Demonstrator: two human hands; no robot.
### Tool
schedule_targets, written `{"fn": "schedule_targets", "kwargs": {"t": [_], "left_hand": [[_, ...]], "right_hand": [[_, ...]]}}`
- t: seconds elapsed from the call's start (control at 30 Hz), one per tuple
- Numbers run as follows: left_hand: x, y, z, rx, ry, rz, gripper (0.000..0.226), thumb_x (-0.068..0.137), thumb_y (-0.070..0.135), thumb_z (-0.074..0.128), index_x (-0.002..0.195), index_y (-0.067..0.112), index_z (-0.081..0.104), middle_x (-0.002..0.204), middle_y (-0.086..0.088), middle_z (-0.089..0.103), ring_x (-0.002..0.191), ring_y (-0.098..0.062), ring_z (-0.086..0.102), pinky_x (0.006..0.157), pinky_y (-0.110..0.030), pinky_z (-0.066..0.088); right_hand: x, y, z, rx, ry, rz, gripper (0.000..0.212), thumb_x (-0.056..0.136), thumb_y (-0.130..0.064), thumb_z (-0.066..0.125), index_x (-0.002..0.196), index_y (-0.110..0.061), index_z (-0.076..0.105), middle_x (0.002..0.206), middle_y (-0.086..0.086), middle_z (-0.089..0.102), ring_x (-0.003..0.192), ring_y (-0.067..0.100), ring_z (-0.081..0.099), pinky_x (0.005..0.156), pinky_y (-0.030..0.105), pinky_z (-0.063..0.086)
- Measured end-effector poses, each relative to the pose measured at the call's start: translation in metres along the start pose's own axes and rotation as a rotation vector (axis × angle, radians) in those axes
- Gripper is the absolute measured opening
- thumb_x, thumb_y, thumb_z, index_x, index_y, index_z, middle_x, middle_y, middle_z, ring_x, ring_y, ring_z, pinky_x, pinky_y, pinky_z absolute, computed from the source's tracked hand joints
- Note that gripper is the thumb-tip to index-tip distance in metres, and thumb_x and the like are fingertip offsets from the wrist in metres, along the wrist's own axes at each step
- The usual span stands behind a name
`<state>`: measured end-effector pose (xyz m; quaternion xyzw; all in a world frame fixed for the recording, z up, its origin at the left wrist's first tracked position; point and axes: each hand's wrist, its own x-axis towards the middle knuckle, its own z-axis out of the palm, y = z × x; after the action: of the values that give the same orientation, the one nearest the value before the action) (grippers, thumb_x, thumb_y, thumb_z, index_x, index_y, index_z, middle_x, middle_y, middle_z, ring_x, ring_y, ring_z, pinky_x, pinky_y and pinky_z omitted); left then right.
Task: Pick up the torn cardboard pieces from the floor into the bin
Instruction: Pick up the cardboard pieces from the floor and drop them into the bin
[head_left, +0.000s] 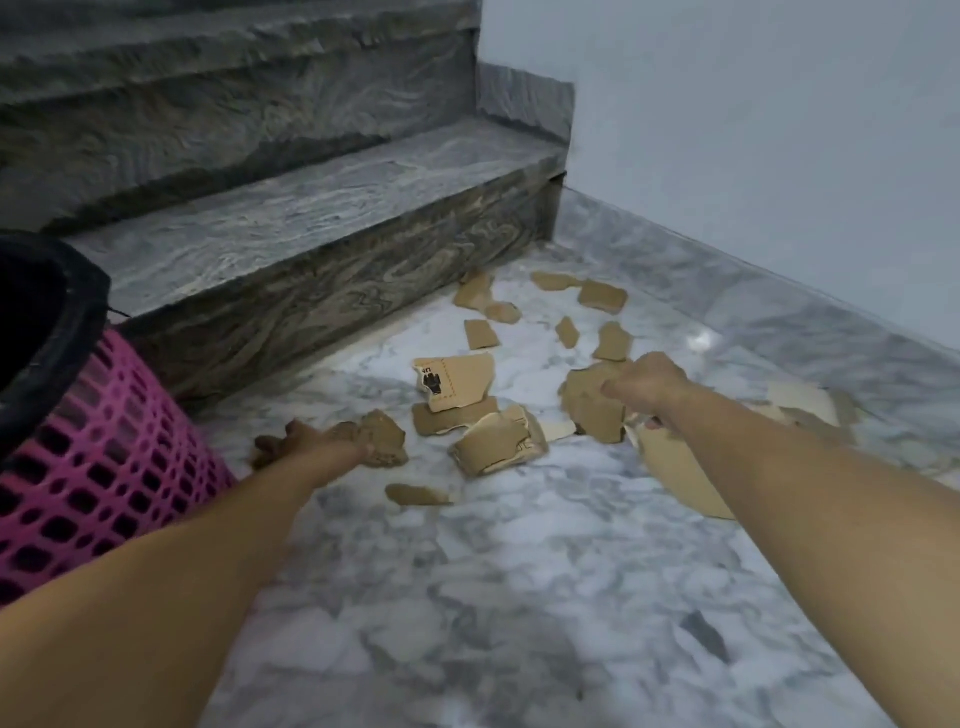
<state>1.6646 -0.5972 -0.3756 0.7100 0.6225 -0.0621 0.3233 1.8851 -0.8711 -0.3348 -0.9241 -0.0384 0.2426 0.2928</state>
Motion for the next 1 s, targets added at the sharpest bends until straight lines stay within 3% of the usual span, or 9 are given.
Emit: {"fn": "schedule_targets", "kwargs": {"t": [0.13, 0.3, 0.37, 0.5, 0.57, 0.67, 0.73, 0.87, 1.0], "left_hand": [[0.017, 0.007, 0.015, 0.079, 0.13, -0.144, 0.121, 0.063, 0.063, 0.078, 0.154, 0.021, 0.01, 0.159, -0.015, -0.017, 0.146, -0.042, -0.006, 0.116, -0.059, 0.01], [0.032, 0.003, 0.027, 0.05, 0.067, -0.051, 0.12, 0.066, 0.073, 0.068, 0.155, 0.025, 0.005, 0.16, -0.014, -0.016, 0.147, -0.039, -0.006, 0.118, -0.055, 0.01], [0.032, 0.004, 0.033, -0.007, 0.036, 0.015, 0.113, 0.07, 0.069, 0.069, 0.155, 0.025, 0.01, 0.161, -0.013, -0.008, 0.148, -0.036, -0.002, 0.118, -0.049, 0.013], [0.033, 0.013, 0.045, 0.041, 0.098, 0.063, 0.098, 0.062, 0.064, 0.077, 0.143, 0.027, 0.036, 0.15, -0.015, 0.016, 0.136, -0.039, 0.019, 0.113, -0.052, 0.025], [0.036, 0.02, 0.047, 0.045, 0.119, 0.095, 0.066, 0.063, 0.052, 0.081, 0.116, 0.027, 0.051, 0.136, -0.015, 0.028, 0.125, -0.037, 0.028, 0.107, -0.049, 0.034], [0.037, 0.027, 0.05, 0.01, 0.115, 0.167, 0.034, 0.068, 0.025, 0.075, 0.089, 0.027, 0.049, 0.12, -0.011, 0.034, 0.115, -0.034, 0.034, 0.095, -0.042, 0.044], [0.033, 0.031, 0.053, -0.012, 0.114, 0.198, 0.04, 0.073, 0.016, 0.07, 0.103, 0.024, 0.046, 0.118, -0.012, 0.035, 0.113, -0.035, 0.035, 0.087, -0.038, 0.043], [0.027, 0.034, 0.056, -0.13, 0.111, 0.251, 0.084, 0.064, 0.009, 0.074, 0.136, 0.016, 0.032, 0.134, -0.014, 0.044, 0.121, -0.034, 0.044, 0.087, -0.034, 0.043], [0.018, 0.032, 0.051, -0.14, 0.1, 0.261, 0.067, 0.069, 0.0, 0.077, 0.127, 0.01, 0.046, 0.127, -0.013, 0.055, 0.101, -0.027, 0.053, 0.078, -0.03, 0.044]], "right_hand": [[0.042, 0.01, 0.018, -0.02, 0.075, 0.006, 0.037, 0.082, -0.033, 0.071, 0.099, -0.005, 0.053, 0.109, 0.014, 0.059, 0.104, 0.034, 0.058, 0.089, 0.043, 0.054], [0.074, 0.013, 0.035, -0.149, 0.038, 0.021, 0.098, 0.067, -0.061, 0.076, 0.139, -0.009, 0.036, 0.138, 0.016, 0.042, 0.128, 0.036, 0.042, 0.1, 0.043, 0.043], [0.084, 0.012, 0.039, -0.194, 0.042, 0.017, 0.104, 0.063, -0.063, 0.078, 0.141, -0.01, 0.032, 0.14, 0.016, 0.039, 0.13, 0.037, 0.038, 0.099, 0.044, 0.039], [0.095, 0.005, 0.043, -0.245, 0.051, 0.04, 0.107, 0.054, -0.058, 0.087, 0.135, -0.009, 0.038, 0.137, 0.017, 0.041, 0.129, 0.036, 0.037, 0.103, 0.046, 0.039], [0.098, 0.003, 0.044, -0.211, 0.013, 0.017, 0.097, 0.055, -0.051, 0.089, 0.129, -0.007, 0.046, 0.131, 0.015, 0.049, 0.126, 0.034, 0.043, 0.102, 0.044, 0.042], [0.096, 0.0, 0.044, -0.102, -0.014, -0.007, 0.079, 0.054, -0.039, 0.093, 0.116, -0.007, 0.056, 0.123, 0.014, 0.057, 0.119, 0.033, 0.051, 0.098, 0.044, 0.048], [0.092, -0.001, 0.045, -0.047, -0.017, -0.017, 0.074, 0.056, -0.03, 0.094, 0.114, -0.004, 0.054, 0.116, 0.012, 0.059, 0.113, 0.031, 0.055, 0.089, 0.039, 0.051], [0.084, -0.004, 0.048, 0.038, -0.024, -0.068, 0.082, 0.059, -0.023, 0.093, 0.123, -0.004, 0.045, 0.106, 0.006, 0.052, 0.107, 0.026, 0.054, 0.076, 0.03, 0.043], [0.074, -0.003, 0.053, 0.069, -0.078, -0.102, 0.069, 0.059, -0.025, 0.093, 0.11, -0.003, 0.052, 0.107, 0.009, 0.058, 0.104, 0.028, 0.057, 0.08, 0.036, 0.052]]}}
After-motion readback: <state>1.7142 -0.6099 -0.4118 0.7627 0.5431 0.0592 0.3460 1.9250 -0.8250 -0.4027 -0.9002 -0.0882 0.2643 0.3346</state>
